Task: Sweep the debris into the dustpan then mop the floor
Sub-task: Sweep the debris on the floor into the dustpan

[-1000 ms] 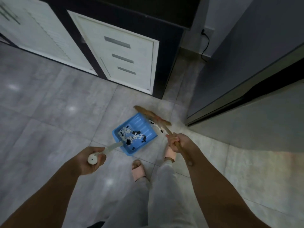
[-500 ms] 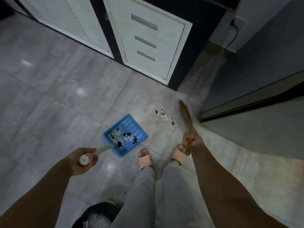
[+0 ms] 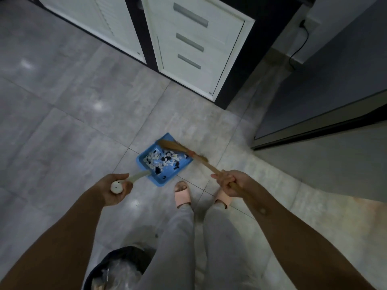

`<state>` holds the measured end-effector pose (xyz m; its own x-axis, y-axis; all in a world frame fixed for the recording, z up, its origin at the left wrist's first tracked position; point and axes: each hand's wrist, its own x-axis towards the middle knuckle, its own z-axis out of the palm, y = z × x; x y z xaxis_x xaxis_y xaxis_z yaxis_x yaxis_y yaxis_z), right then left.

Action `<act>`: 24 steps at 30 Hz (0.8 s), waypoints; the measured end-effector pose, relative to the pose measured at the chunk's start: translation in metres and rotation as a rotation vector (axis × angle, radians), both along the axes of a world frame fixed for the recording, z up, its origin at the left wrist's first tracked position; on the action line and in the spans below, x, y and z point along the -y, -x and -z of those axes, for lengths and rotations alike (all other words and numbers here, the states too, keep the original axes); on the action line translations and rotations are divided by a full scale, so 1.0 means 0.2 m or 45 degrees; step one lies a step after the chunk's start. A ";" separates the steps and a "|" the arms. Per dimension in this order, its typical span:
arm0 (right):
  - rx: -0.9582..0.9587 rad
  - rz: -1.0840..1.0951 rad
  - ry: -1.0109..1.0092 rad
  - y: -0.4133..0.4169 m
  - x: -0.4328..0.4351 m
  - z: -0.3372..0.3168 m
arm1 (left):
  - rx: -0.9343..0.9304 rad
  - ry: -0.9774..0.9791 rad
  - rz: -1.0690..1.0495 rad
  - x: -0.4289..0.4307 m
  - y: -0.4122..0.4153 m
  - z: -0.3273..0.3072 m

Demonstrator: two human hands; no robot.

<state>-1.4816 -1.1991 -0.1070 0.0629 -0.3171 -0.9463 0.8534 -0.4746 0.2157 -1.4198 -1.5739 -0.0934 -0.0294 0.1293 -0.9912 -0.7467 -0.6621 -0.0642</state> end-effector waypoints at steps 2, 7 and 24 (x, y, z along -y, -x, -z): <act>-0.019 -0.032 -0.010 0.05 -0.04 -0.06 | -0.007 0.005 -0.022 0.00 -0.01 -0.02; -0.093 0.059 -0.090 0.21 -0.06 -0.09 | 0.024 0.004 -0.118 0.06 -0.18 -0.02; 0.031 -0.204 0.072 0.02 0.22 0.06 | 0.066 -0.029 -0.297 0.12 -0.48 -0.02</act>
